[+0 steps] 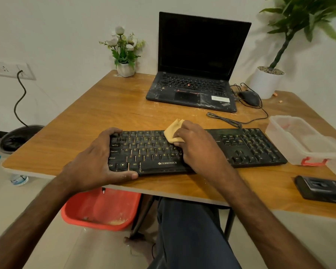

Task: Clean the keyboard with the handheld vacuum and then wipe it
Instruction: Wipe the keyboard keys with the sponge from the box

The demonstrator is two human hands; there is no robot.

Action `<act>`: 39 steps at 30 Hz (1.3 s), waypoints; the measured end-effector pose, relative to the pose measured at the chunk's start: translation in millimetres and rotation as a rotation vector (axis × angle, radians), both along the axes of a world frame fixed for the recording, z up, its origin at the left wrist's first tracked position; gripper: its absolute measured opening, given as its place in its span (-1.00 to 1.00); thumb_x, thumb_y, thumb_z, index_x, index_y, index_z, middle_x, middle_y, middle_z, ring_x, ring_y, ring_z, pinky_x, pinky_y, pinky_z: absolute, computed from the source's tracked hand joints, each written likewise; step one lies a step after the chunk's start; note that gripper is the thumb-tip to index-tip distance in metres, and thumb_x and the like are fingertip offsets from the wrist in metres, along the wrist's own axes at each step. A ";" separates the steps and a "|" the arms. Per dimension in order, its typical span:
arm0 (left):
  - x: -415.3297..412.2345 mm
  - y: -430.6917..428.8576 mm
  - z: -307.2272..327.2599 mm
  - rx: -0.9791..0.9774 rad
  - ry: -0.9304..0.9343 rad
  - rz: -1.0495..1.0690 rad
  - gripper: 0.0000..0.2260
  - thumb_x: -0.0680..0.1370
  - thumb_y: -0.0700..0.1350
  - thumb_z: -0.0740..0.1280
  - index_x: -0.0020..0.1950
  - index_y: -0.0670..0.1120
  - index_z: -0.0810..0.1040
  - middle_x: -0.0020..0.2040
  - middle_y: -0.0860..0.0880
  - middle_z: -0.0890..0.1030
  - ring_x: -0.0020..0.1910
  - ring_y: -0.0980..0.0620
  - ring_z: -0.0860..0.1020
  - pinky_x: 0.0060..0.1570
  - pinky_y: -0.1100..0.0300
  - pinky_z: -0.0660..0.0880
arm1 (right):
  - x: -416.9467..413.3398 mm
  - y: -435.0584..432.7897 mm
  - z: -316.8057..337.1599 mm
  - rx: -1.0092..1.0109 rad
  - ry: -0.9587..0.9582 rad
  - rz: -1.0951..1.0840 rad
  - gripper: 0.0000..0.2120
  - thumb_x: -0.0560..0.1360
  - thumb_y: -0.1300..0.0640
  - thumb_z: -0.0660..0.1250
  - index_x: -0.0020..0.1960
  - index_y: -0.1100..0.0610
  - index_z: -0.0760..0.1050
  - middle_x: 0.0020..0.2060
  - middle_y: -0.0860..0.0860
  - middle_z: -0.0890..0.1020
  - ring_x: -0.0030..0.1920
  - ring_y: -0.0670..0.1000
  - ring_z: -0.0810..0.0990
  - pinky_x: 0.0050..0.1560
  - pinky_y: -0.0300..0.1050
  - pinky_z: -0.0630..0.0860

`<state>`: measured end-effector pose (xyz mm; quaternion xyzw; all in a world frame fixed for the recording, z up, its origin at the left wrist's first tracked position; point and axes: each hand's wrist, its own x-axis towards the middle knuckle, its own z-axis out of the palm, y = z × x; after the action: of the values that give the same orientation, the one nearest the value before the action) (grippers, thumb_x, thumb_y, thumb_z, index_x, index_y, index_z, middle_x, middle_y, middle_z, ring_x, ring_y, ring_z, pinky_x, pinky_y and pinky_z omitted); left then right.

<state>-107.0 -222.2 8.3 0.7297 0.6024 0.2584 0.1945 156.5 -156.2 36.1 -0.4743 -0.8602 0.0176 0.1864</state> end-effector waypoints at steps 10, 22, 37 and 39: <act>2.5 -1.0 2.2 0.009 0.013 0.009 0.08 0.10 0.60 0.36 0.47 0.19 0.07 0.24 0.25 0.36 0.11 0.37 0.40 0.01 0.29 0.38 | 1.8 -25.3 -3.0 -0.024 0.126 0.243 -0.80 0.52 0.13 0.39 0.14 0.11 0.59 0.06 -0.02 0.56 0.09 -0.06 0.48 0.12 -0.06 0.50; 1.0 0.7 1.0 0.001 0.003 -0.003 0.05 0.10 0.60 0.37 0.45 0.22 0.07 0.22 0.29 0.35 0.15 0.44 0.39 0.02 0.35 0.38 | 32.8 14.0 -1.8 0.034 0.108 0.023 -0.71 0.58 0.11 0.30 0.29 0.09 0.54 0.04 -0.08 0.48 0.04 -0.11 0.44 0.10 -0.16 0.44; -0.9 1.5 -2.4 -0.004 0.037 -0.002 0.04 0.10 0.61 0.35 0.44 0.22 0.06 0.29 0.19 0.35 0.12 0.30 0.42 0.01 0.31 0.39 | 29.6 -3.2 -3.3 -0.017 0.105 0.180 -0.76 0.55 0.12 0.32 0.19 0.14 0.59 0.03 -0.05 0.51 0.02 -0.11 0.45 0.07 -0.19 0.46; -1.1 1.4 -2.2 -0.005 0.036 -0.003 0.04 0.10 0.60 0.36 0.44 0.23 0.05 0.28 0.20 0.36 0.12 0.34 0.43 0.02 0.31 0.40 | 21.7 -23.8 -4.3 -0.035 0.055 0.311 -0.73 0.53 0.11 0.28 0.18 0.15 0.60 0.06 0.00 0.54 0.06 -0.07 0.49 0.08 -0.21 0.47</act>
<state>-108.1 -220.9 6.1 0.7348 0.6053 0.2432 0.1858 178.2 -180.0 31.9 -0.3378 -0.9175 0.0744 0.1965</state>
